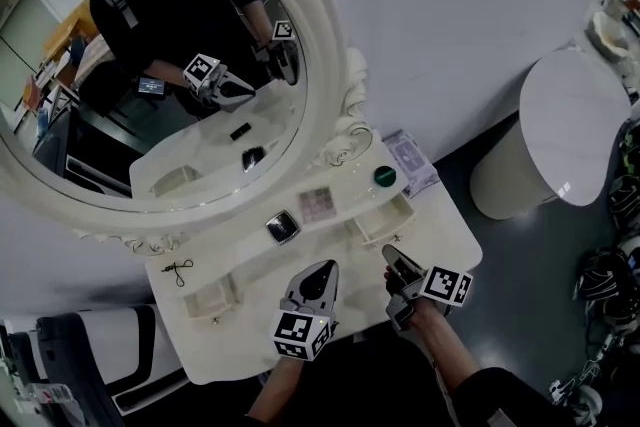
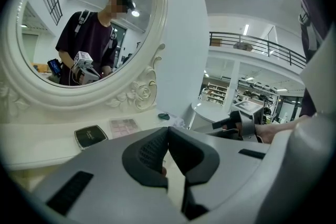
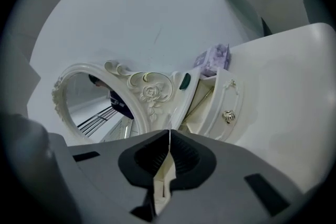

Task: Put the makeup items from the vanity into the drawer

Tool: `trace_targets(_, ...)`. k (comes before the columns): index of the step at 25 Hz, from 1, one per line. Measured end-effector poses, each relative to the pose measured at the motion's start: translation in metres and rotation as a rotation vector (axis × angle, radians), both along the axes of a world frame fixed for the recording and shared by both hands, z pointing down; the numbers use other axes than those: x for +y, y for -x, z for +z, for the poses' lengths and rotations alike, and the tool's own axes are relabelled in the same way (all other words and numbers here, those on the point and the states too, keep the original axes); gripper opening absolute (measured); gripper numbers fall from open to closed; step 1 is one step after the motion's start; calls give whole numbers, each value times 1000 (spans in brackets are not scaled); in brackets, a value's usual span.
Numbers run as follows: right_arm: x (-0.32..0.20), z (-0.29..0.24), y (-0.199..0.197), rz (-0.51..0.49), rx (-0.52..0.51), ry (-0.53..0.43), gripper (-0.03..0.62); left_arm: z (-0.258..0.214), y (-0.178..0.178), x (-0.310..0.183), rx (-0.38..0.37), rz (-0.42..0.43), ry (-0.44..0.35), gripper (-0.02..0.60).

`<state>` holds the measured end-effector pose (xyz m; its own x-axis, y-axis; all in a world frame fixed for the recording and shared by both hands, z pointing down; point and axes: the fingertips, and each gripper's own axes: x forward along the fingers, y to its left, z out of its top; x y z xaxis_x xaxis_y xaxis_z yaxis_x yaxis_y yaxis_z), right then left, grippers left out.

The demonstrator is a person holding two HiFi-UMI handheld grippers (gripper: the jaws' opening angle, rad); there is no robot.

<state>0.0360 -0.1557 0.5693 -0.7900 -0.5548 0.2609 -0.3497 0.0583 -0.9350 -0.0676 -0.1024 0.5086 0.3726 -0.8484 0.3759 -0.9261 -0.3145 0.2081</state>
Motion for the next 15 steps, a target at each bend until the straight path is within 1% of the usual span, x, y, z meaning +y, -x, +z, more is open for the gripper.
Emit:
trace_targets(3, 10, -6, 4, -26, 15, -57, 23, 0, 6, 9, 1, -15, -3, 15)
trace_targets(8, 21, -25, 15, -72, 67, -200, 23, -4, 12, 21, 2, -31, -16, 15)
trace_targets(11, 28, -31, 24, -104, 93, -269, 23, -3, 18, 29, -10, -41, -20, 15)
trace_targets(15, 39, -32, 40, -150, 146, -363, 23, 6, 32, 40, -18, -60, -2, 15)
